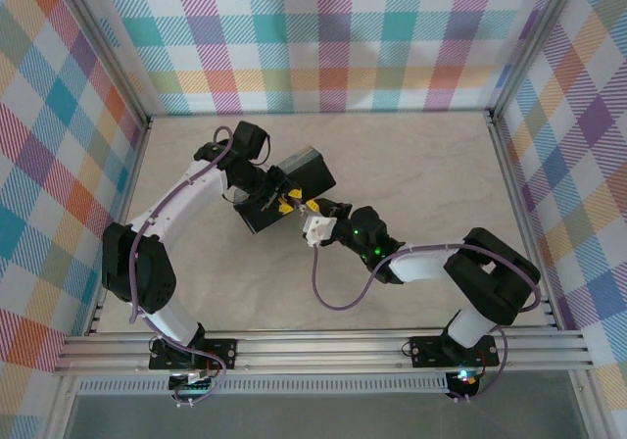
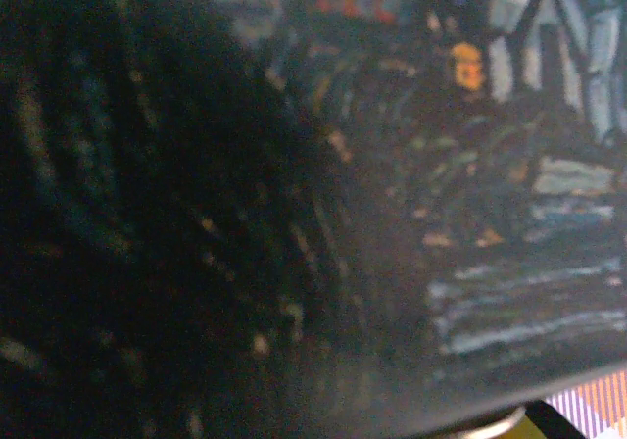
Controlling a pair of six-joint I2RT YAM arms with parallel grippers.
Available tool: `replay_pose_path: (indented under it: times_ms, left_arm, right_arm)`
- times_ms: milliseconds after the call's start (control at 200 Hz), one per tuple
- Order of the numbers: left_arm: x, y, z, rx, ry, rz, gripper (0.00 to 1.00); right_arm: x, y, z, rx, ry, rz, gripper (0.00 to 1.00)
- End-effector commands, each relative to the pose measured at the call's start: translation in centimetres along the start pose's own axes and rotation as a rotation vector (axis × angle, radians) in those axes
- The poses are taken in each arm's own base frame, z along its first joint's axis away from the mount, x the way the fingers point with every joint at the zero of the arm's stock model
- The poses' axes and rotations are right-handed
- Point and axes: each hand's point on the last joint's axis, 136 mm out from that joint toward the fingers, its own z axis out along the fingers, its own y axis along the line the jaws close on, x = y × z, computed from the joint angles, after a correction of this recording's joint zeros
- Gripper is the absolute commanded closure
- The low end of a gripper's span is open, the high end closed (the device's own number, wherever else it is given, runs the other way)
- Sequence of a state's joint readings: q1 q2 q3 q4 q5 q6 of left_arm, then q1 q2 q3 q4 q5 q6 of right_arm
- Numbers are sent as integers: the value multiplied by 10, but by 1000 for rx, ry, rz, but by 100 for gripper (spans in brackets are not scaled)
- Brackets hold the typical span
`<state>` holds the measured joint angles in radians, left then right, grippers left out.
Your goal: Unlock the padlock with the key
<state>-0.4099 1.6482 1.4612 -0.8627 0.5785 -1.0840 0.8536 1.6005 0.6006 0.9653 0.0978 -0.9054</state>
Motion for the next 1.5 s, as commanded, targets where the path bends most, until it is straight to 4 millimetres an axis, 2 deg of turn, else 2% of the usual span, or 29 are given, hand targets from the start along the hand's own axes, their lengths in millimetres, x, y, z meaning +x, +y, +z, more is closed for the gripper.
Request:
replay_pose_path:
  times_ms: [0, 230, 490, 635, 755, 925, 1250, 1430, 1495]
  left_arm:
    - [12, -17, -18, 78, 17, 45, 100]
    - [13, -18, -19, 83, 17, 43, 100]
    - [14, -18, -21, 89, 15, 45, 100]
    - [14, -18, -21, 90, 14, 44, 100]
    - [14, -19, -22, 93, 12, 43, 100]
    - [13, -20, -22, 94, 8, 44, 100]
    - [12, -19, -21, 92, 3, 43, 100]
    - [10, -18, -20, 87, -2, 42, 100]
    - [10, -16, -19, 81, -3, 41, 100]
  right_arm:
    - [-27, -17, 6, 66, -84, -48, 77]
    - [-39, -15, 9, 108, -106, -153, 76]
    - [-35, -15, 12, 104, -87, -144, 82]
    - [-36, -16, 9, 100, -93, -109, 90]
    - [-42, -18, 5, 78, -105, -39, 92]
    - [-55, -17, -6, -9, -139, 183, 96]
    - [-60, -8, -15, -97, -153, 394, 100]
    - [-61, -7, -18, -116, -152, 489, 99]
    - [-55, -4, -17, -123, -115, 516, 94]
